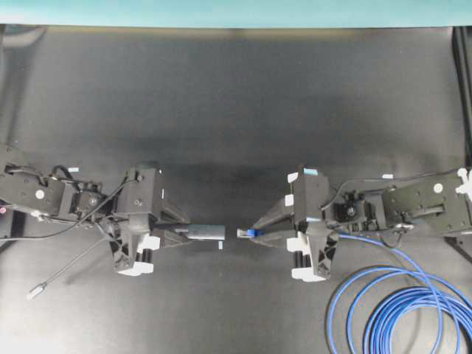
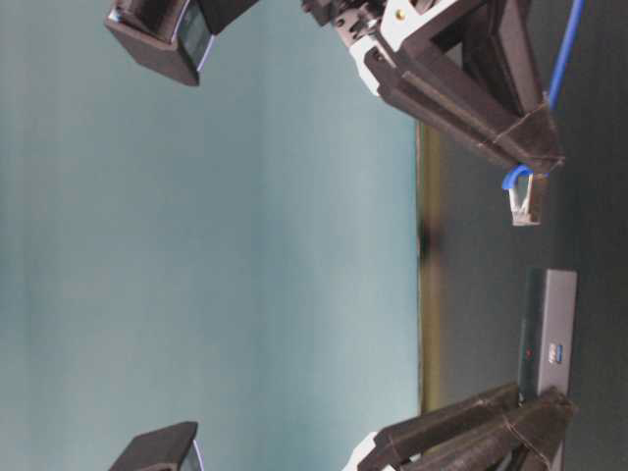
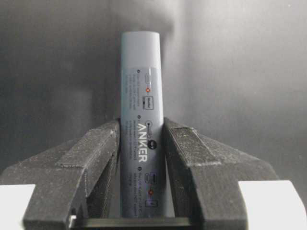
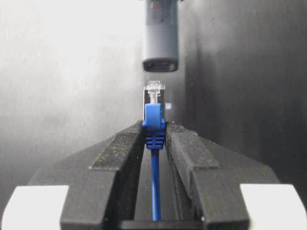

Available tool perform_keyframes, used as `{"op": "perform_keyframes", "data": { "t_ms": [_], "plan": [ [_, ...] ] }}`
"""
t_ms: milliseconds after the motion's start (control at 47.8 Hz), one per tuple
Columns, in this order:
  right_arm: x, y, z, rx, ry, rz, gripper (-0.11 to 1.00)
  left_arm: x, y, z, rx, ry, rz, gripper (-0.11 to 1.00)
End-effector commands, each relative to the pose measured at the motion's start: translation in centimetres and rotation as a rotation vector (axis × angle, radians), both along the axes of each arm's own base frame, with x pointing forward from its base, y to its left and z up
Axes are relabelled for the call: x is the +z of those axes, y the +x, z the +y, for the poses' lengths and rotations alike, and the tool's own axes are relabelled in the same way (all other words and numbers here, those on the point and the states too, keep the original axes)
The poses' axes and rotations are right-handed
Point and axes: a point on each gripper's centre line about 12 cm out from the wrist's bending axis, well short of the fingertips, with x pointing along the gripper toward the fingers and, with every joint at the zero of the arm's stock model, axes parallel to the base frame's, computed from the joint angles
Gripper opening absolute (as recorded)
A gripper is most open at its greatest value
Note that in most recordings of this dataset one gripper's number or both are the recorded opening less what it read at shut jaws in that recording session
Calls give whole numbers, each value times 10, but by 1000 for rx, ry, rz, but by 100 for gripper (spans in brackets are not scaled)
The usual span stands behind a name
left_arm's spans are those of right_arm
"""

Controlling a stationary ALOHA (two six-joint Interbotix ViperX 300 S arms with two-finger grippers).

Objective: Insert the LAN cable into the hub.
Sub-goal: 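Push the blue plug with the right gripper into the hub's end port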

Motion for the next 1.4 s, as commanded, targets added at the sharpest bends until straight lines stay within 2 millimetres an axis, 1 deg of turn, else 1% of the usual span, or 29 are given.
{"op": "perform_keyframes", "data": {
  "t_ms": [0, 251, 439, 669, 1276, 1380],
  "plan": [
    [7, 4, 1, 1, 3, -18, 14, 10, 6, 0, -2, 3, -34, 28],
    [5, 7, -4, -11, -3, -5, 14, 11, 7, 0, -2, 3, -34, 28],
    [2, 9, -3, -8, -7, 2, 14, 10, 7, 0, -2, 3, -33, 28],
    [0, 17, -2, -6, -8, 2, 14, 10, 8, 2, 4, 5, -31, 28],
    [-2, 17, 1, 5, -11, 8, 14, 11, 23, 3, -3, 33, -35, 28],
    [-1, 20, 1, 3, -10, 5, 14, 12, 27, 5, 1, 36, -36, 28]
  ]
}}
